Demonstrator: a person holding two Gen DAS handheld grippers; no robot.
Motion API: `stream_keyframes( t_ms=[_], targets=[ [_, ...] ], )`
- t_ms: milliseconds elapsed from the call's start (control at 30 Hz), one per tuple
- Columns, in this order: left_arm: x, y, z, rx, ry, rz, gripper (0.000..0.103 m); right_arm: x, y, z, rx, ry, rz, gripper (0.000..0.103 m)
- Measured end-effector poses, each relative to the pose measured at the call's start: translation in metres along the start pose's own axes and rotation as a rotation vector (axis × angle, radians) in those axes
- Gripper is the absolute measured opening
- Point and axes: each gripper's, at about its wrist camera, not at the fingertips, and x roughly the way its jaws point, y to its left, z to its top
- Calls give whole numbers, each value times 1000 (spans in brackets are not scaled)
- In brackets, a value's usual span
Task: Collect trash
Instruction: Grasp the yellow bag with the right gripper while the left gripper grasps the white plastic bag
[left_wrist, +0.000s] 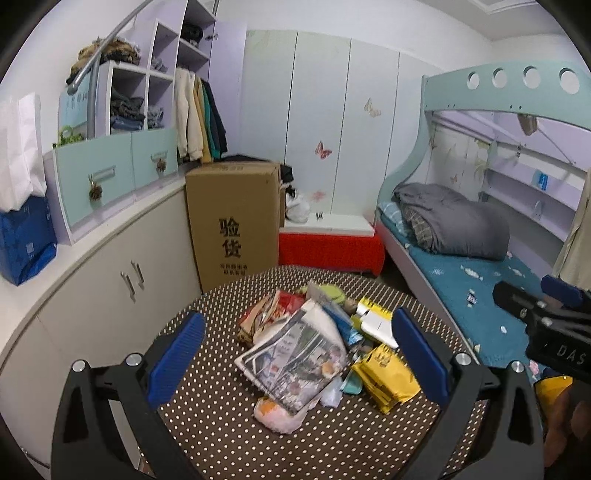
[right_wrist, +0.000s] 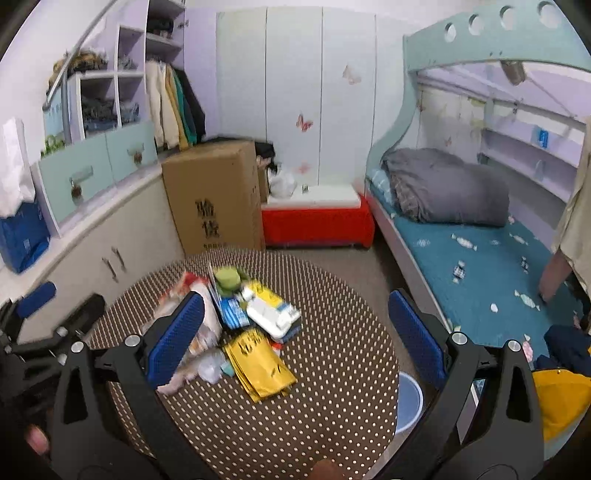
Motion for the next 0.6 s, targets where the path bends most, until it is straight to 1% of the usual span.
stream_keyframes(
  t_ms=[133, 333, 433, 533, 600],
  targets=[
    [21, 11, -17, -10, 57, -3, 99, 37, -5, -18, -18, 111, 19, 97],
    [50, 23, -44, -2, 153, 7, 99, 94, 6, -54, -81, 277, 102, 97],
    [61, 30, -58, -6, 192, 9, 99, 115, 16, -66, -113, 337, 138, 97],
    [70, 37, -72, -5, 226, 14, 99, 130, 23, -75, -140, 373, 176, 97],
    [74, 40, -78, -4, 247, 14, 99, 138, 27, -80, -155, 391, 194, 92]
  ],
)
